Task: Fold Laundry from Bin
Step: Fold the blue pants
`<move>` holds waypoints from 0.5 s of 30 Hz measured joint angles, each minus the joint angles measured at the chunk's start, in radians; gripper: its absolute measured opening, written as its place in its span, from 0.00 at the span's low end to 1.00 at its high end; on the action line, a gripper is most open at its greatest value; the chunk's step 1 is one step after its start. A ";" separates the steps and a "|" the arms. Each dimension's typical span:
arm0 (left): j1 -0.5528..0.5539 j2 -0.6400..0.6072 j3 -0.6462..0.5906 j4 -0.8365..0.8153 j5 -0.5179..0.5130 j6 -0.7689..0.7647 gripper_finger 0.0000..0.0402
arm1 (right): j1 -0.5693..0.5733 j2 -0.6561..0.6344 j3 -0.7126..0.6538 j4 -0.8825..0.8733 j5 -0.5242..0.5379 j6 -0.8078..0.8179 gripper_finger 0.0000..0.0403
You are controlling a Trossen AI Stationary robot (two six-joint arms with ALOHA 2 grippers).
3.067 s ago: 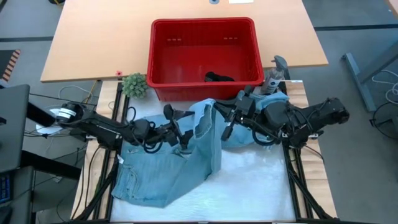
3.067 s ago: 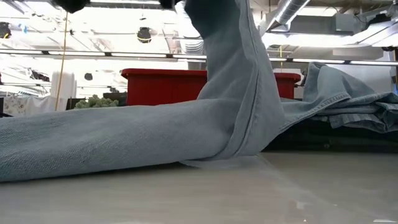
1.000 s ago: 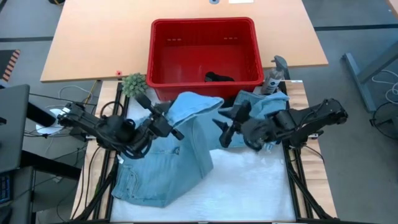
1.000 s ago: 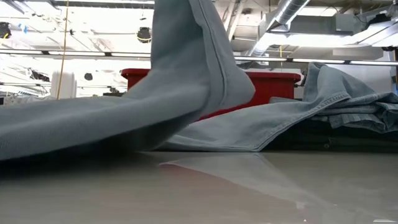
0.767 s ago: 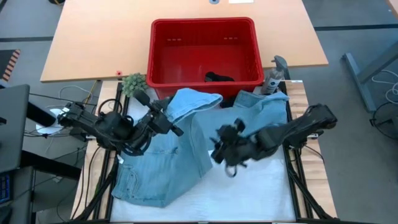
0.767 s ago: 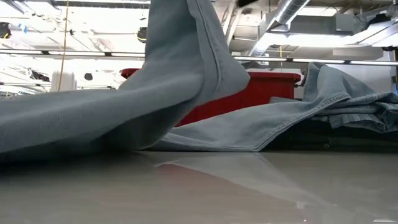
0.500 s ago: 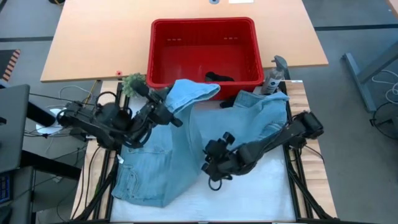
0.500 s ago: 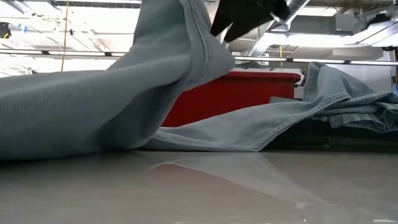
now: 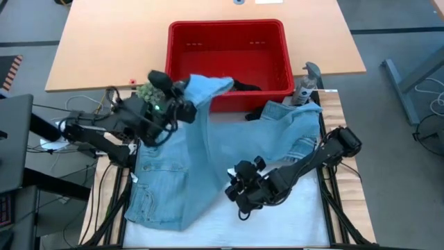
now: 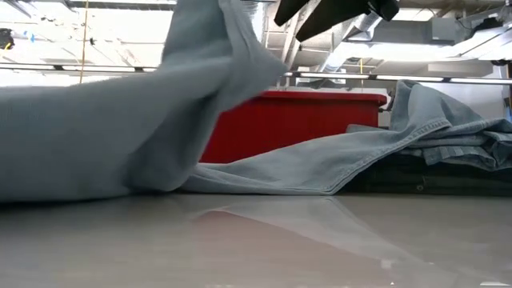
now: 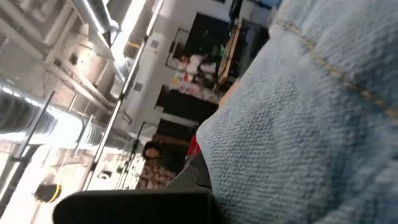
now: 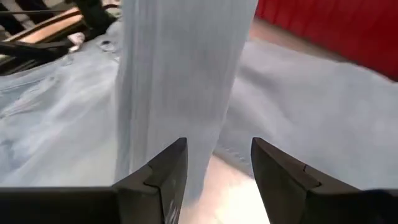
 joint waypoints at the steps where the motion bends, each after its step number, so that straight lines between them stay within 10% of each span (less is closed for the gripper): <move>1: 0.011 -0.010 0.013 -0.034 -0.003 0.000 0.00 | 0.005 0.010 0.000 0.008 0.000 0.000 0.49; 15: 0.085 -0.151 0.197 -0.128 -0.003 -0.018 0.00 | -0.042 0.133 0.000 0.400 0.114 -0.372 0.48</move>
